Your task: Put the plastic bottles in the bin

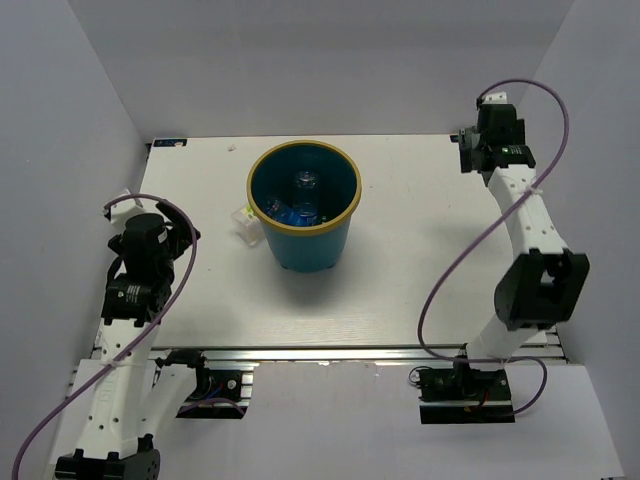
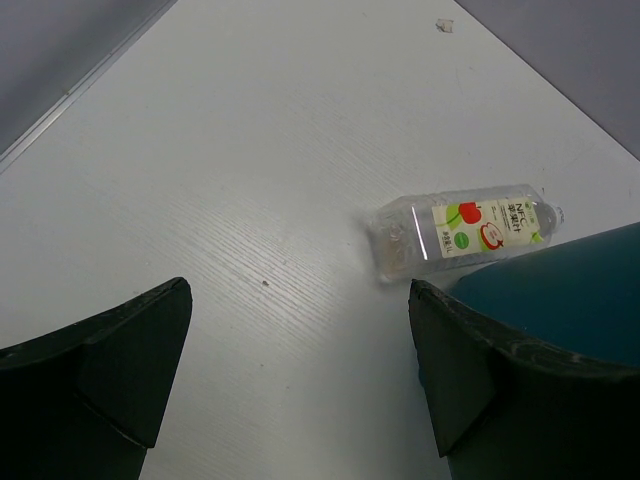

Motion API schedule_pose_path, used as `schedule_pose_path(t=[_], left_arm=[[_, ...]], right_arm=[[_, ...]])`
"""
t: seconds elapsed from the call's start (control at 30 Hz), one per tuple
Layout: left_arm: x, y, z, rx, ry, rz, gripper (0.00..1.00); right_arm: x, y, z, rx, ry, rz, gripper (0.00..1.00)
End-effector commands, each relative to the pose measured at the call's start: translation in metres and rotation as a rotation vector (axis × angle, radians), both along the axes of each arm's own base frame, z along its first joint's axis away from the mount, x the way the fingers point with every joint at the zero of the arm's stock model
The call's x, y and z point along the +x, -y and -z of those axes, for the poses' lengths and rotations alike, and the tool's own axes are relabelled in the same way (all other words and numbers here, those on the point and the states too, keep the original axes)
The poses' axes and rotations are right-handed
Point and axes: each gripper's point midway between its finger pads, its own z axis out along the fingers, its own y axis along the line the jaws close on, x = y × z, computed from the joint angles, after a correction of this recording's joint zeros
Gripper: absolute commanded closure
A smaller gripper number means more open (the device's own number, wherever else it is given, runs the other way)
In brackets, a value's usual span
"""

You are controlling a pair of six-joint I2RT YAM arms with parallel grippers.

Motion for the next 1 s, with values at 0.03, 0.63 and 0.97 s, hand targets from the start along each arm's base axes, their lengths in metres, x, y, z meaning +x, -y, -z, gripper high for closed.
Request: schedule_pose_path(t=[0.03,0.63,0.97], left_arm=[[0.004,0.0,0.001,0.008,-0.002,0.005,0.02],[0.018,-0.004,0.022,-0.01,-0.045,-0.045,0.02],[0.033,-0.005,0.031,-0.018,-0.078,-0.072,0.02]], right_arm=[[-0.004,0.08,0.048,-0.195,-0.164,0.21,0.11],[0.014,0.151,0.181,-0.233,-0.417,0.239,0.11],[0.018,0.181,0.217,-0.321,-0.494,0.314,0.11]])
